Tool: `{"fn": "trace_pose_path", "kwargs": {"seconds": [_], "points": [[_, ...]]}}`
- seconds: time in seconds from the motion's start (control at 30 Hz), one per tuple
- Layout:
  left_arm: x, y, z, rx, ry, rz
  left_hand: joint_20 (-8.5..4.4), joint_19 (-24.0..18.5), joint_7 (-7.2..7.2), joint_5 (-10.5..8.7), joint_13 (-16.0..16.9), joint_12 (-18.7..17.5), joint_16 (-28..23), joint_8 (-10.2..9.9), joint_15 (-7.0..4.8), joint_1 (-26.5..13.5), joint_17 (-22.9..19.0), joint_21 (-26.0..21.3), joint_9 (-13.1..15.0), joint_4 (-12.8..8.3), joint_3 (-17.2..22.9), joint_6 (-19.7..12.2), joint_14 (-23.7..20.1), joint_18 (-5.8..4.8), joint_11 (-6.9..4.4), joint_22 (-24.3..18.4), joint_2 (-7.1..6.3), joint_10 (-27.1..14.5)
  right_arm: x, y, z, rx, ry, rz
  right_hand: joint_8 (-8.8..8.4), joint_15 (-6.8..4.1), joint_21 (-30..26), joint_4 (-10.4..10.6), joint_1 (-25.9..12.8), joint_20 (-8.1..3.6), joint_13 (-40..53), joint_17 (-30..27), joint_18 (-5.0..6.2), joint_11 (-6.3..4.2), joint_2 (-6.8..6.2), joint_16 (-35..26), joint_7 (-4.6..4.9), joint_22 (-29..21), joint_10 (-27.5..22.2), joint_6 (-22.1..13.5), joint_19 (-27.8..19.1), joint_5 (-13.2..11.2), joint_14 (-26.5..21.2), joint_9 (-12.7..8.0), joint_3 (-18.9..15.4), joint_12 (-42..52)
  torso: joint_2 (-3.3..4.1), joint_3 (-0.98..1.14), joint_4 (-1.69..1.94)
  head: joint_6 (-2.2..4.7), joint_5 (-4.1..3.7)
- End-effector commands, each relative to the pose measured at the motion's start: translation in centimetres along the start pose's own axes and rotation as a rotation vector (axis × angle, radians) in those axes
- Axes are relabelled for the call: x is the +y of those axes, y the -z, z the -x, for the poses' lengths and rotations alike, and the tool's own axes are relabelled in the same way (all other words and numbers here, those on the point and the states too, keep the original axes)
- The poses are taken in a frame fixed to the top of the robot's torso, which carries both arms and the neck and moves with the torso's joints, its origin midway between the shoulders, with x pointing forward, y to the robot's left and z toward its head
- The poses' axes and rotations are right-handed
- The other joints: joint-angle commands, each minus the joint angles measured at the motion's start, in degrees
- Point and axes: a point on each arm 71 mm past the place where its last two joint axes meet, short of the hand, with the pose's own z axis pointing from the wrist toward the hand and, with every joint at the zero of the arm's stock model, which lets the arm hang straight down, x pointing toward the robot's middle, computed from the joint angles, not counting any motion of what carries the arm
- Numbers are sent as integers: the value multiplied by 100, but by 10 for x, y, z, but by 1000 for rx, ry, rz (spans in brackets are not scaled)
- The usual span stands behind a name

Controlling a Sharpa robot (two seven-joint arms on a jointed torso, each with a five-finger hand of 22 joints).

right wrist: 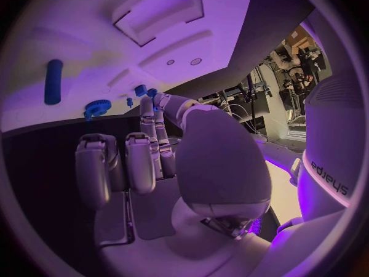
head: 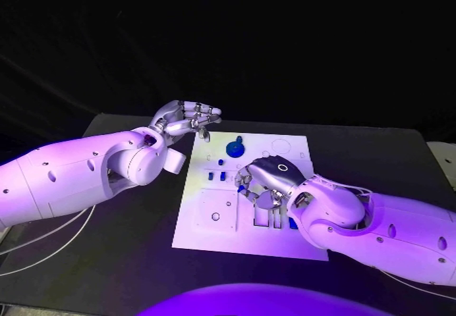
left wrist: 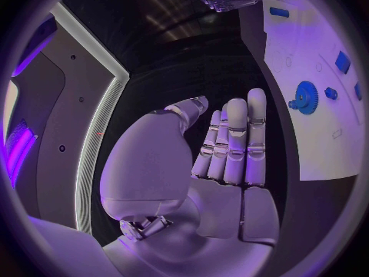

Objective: Assemble the parts on the task board

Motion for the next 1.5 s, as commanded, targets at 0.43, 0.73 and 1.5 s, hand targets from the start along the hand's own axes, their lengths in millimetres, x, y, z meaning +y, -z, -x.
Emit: {"fn": "trace_pose_path", "kwargs": {"seconds": [0.43, 0.73, 1.5], "points": [[-2, -4, -10, 36, 17, -6, 11, -43, 16, 20, 12, 32, -42, -30, 1, 56, -8, -24, -9, -30, 7, -47, -42, 82, -12, -12, 4, -52, 6, -10, -25, 42, -9, 15, 15, -44, 23, -28, -80, -47, -10, 214, -46, -2, 5, -12, -9, 1285, 55, 29, 397, -38, 310, 10, 5, -42, 5, 6, -6, -128, 193], [-1, -4, -8, 27, 13, -5, 14, -48, 19, 18, 13, 36, -47, -34, 4, 56, -12, -32, -12, -35, 2, -56, -52, 82, -8, -16, -3, -69, 9, -12, -28, 45, -7, 25, 15, -45, 38, -34, -78, -47, -10, 224, -50, -3, 6, -6, -10, 1292, 56, 26, 403, -42, 312, 12, 6, -45, 12, 3, -20, -161, 235], [-1, -4, -8, 30, 13, -3, 15, -50, 21, 19, 13, 38, -49, -36, 6, 56, -13, -34, -13, -37, 1, -60, -56, 82, -6, -17, -4, -75, 16, -16, -36, 77, -12, 39, 15, -46, 40, -46, -81, -48, -11, 225, -50, -4, -4, -6, -9, 1293, 59, 22, 404, -63, 312, 17, -1, -50, 7, -4, -15, -201, 246]]}}
